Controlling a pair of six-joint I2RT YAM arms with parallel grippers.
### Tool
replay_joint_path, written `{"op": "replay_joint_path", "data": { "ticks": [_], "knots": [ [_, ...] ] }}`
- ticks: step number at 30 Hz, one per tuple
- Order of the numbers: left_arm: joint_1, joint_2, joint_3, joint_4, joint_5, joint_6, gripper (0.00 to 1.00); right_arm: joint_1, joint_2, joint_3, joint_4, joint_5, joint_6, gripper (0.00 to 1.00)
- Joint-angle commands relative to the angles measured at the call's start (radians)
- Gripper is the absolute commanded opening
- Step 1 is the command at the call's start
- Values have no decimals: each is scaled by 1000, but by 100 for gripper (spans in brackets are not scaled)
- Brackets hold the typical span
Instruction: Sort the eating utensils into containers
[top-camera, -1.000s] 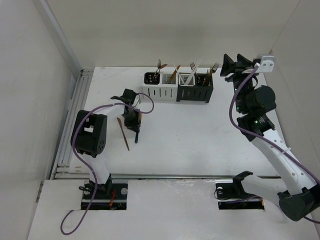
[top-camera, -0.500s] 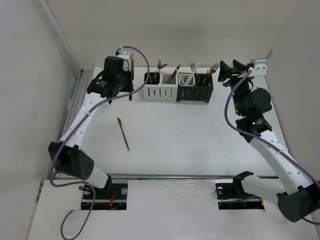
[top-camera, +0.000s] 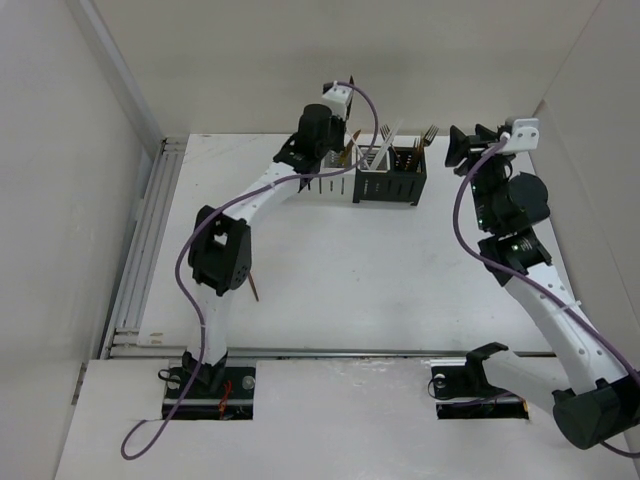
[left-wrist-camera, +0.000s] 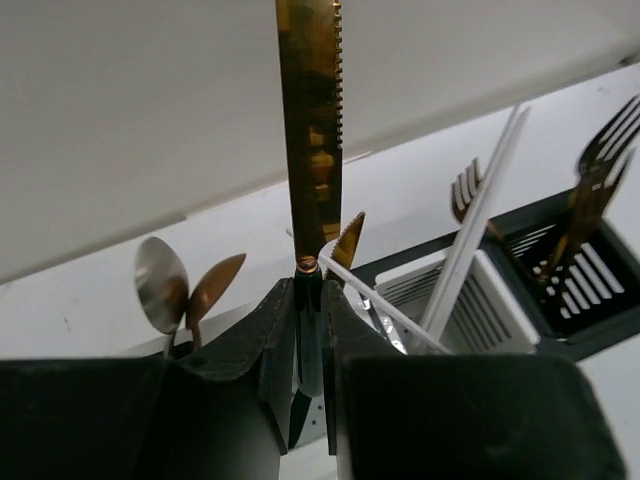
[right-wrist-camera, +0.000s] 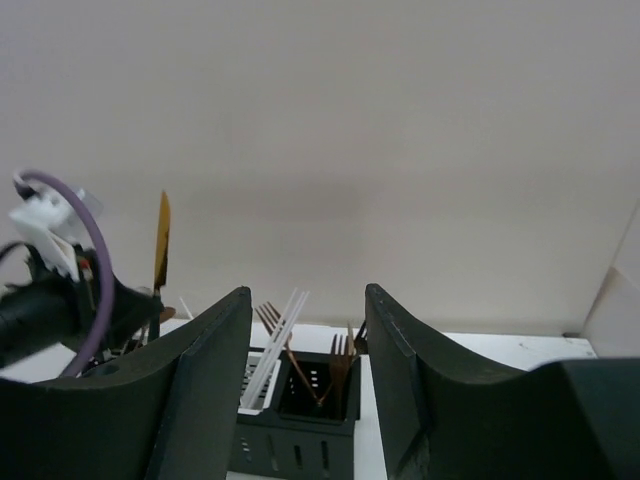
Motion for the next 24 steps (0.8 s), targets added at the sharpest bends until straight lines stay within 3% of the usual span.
{"op": "replay_joint_path", "data": {
  "ticks": [1, 12, 20, 23, 24],
  "knots": [
    [5, -6, 15, 232, -37, 22, 0, -9, -22, 78, -53, 60, -40, 54],
    [5, 90, -109, 405, -72, 49, 0, -42, -12, 176, -62, 120, -169, 54],
    [-4, 10, -310, 414, -37, 39, 2, -75, -22, 205, -62, 142, -275, 55],
    [-14, 1, -330, 414, -37, 48, 27, -75, -22, 214, -62, 142, -275, 63],
    [-14, -10, -330, 414, -37, 48, 48, -75, -22, 214, -62, 142, -286, 66]
  ]
}}
